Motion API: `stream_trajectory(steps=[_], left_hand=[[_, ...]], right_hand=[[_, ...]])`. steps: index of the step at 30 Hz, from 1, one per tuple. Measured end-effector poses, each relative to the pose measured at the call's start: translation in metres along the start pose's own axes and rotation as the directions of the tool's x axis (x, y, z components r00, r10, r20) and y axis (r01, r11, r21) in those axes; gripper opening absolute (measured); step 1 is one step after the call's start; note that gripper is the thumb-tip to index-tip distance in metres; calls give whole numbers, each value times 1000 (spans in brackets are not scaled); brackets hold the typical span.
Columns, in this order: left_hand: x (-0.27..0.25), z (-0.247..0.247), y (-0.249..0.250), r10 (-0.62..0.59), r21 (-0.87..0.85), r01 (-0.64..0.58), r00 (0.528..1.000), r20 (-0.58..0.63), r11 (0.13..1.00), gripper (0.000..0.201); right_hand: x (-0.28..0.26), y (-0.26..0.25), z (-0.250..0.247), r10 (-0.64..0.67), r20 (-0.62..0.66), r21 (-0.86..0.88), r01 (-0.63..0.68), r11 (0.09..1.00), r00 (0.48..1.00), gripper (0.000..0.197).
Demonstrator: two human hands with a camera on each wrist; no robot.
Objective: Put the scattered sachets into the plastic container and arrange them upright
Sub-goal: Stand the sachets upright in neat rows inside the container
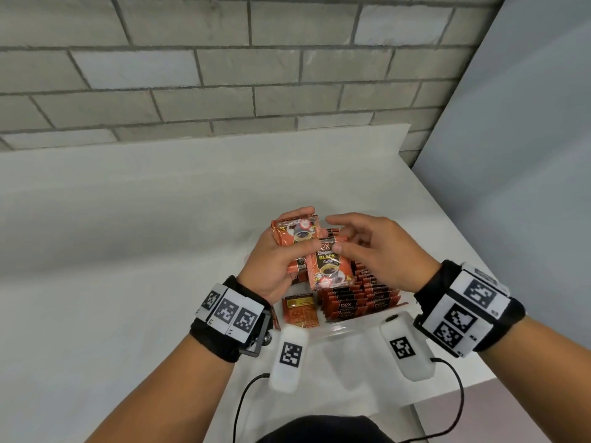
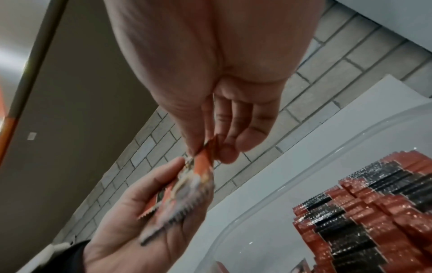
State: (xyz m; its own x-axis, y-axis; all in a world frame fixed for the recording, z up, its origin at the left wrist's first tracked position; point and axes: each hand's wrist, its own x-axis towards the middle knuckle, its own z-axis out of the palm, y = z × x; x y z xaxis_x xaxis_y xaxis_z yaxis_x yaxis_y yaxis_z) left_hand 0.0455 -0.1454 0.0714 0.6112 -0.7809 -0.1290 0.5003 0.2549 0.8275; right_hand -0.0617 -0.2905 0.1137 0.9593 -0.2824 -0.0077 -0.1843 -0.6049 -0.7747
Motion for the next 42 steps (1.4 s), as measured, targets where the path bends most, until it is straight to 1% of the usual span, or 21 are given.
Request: stream_trajectory(steps=[2, 3, 6, 10, 13, 18, 21, 25, 27, 30, 33, 34, 39, 42], left_hand=[[-1, -1, 1, 9, 0, -9, 999, -32, 1000, 48], [-2, -2, 1, 11, -12, -11, 999, -53, 1000, 46], [-2, -11, 2, -10, -42, 6, 995, -100, 999, 45], [-4, -21, 3, -31, -35, 26, 992, -125, 999, 43], [-3, -22, 3, -42, -37, 38, 991, -127, 999, 43], [-1, -22, 2, -68, -39, 63, 988, -135, 997, 47], [0, -23, 1, -79, -41, 74, 988, -131, 996, 47], [2, -25, 1, -82, -30, 79, 988, -134, 996, 47], [3, -26, 1, -83, -28, 80, 988, -133, 996, 46], [4, -27, -1, -86, -29, 83, 987, -136, 996, 45], [3, -27, -3, -88, -28, 85, 987, -135, 996, 45], [3, -27, -3, -90, -28, 87, 987, -135, 996, 45], [4, -28, -4, -100, -21, 99, 987, -129, 995, 44], [4, -28, -4, -104, -18, 103, 987, -121, 995, 45]], right_hand=[[-2, 1, -5, 40, 96, 46, -45, 998, 995, 33], [-5, 4, -8, 66, 124, 55, -73, 996, 990, 28], [-12, 19, -12, 108, 112, -8, -107, 994, 988, 17], [-22, 34, -8, 144, 181, -135, -121, 983, 973, 20], [-27, 38, -5, 157, 238, -100, -136, 986, 959, 17], [-27, 40, 6, 151, 279, -180, -102, 978, 948, 12], [-26, 41, 11, 117, 283, -285, -33, 958, 952, 12], [-24, 45, 16, 58, 262, -399, 53, 915, 963, 1], [-24, 47, 18, 66, 272, -450, 66, 891, 960, 3], [-21, 48, 20, 119, 318, -521, 68, 851, 941, 3], [-20, 49, 22, 151, 340, -562, 72, 824, 928, 20], [-20, 49, 22, 156, 345, -571, 75, 818, 926, 22], [-19, 47, 21, 171, 352, -588, 75, 806, 920, 11], [-18, 47, 21, 172, 356, -614, 91, 784, 919, 18]])
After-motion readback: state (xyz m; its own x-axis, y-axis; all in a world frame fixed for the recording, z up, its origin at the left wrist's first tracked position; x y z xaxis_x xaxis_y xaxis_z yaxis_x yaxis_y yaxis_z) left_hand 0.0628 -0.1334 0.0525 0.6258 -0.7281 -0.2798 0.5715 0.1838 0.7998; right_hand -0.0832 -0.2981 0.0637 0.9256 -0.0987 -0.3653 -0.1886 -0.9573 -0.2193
